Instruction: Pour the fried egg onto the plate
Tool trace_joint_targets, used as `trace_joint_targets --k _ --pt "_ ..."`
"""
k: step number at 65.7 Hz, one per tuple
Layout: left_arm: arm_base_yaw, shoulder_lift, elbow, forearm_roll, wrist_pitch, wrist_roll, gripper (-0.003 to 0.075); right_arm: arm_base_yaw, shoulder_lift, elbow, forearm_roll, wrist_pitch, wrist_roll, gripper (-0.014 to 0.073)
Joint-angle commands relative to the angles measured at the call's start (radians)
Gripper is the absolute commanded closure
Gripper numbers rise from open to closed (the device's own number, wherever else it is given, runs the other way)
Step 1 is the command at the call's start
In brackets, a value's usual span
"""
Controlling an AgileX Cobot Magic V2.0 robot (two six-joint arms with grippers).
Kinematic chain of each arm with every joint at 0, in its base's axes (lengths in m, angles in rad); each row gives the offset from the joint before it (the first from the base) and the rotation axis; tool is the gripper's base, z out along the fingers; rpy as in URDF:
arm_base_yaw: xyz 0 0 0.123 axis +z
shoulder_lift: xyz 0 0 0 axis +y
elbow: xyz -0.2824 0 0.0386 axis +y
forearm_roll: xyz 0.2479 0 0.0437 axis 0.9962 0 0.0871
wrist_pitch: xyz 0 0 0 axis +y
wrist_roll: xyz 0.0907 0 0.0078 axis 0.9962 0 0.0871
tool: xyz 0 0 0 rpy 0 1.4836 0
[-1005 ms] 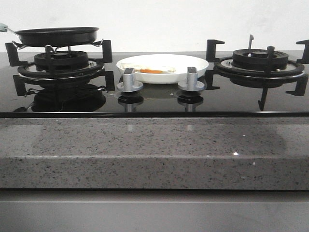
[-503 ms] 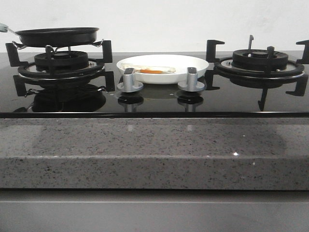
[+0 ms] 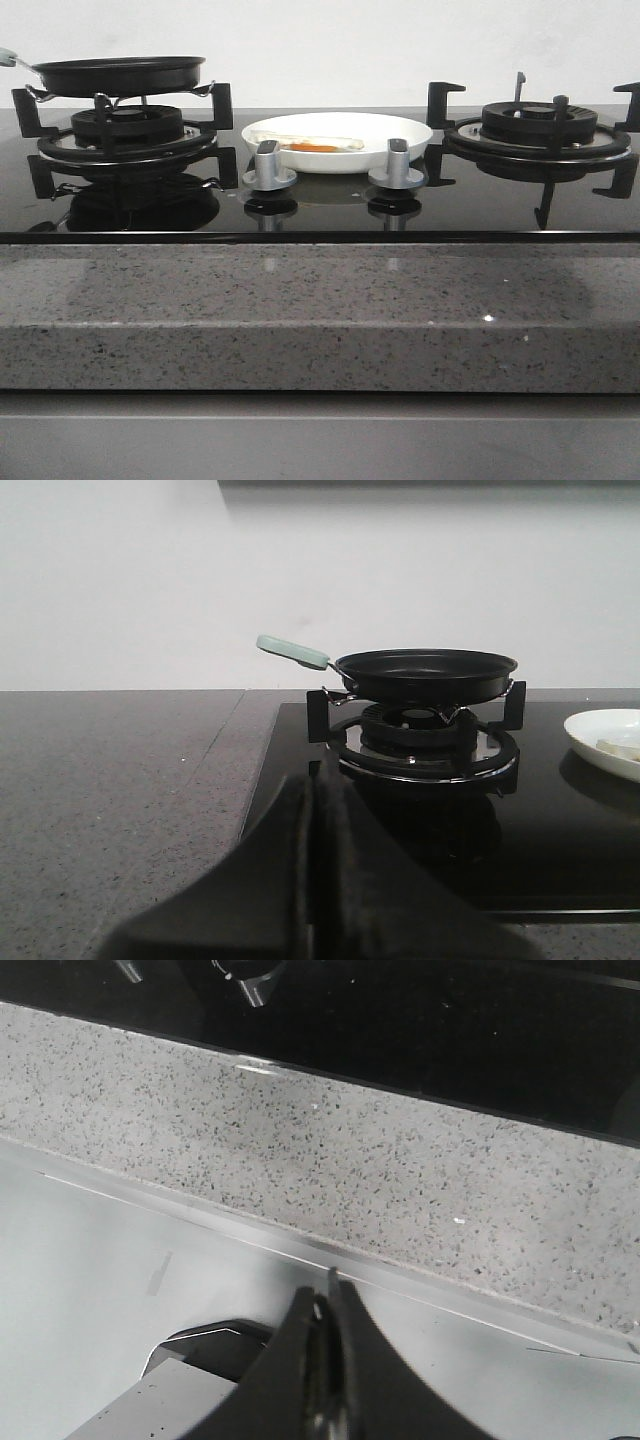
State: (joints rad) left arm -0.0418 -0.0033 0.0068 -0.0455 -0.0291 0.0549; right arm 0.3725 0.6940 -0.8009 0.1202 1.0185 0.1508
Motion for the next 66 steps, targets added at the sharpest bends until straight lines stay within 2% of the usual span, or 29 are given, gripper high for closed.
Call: trace_joint_targets --k 1,29,37,44,51,66 --pt "0.000 -0.014 0.004 -0.008 -0.083 -0.010 0.0740 -0.001 -0.003 -0.024 -0.006 -0.049 -0.005 0.0704" --pt "0.000 -0.014 0.004 -0.008 -0.083 -0.010 0.0740 0.001 -0.017 -0.024 -0.007 -0.049 -0.005 0.0704" --pt "0.000 -0.014 0.004 -0.008 -0.083 -0.010 0.0740 -0.039 -0.068 -0.011 -0.048 -0.079 -0.013 0.0704" --pt "0.000 -0.014 0.004 -0.008 -0.083 -0.010 0.0740 -0.111 -0.152 0.059 -0.050 -0.177 -0.104 0.0702" --pt "0.000 -0.014 0.004 -0.008 -0.083 -0.010 0.0740 -0.202 -0.279 0.203 -0.043 -0.352 -0.191 0.0702" --pt "0.000 -0.014 0.004 -0.008 -0.083 -0.010 0.0740 -0.335 -0.532 0.491 -0.039 -0.636 -0.194 0.0702"
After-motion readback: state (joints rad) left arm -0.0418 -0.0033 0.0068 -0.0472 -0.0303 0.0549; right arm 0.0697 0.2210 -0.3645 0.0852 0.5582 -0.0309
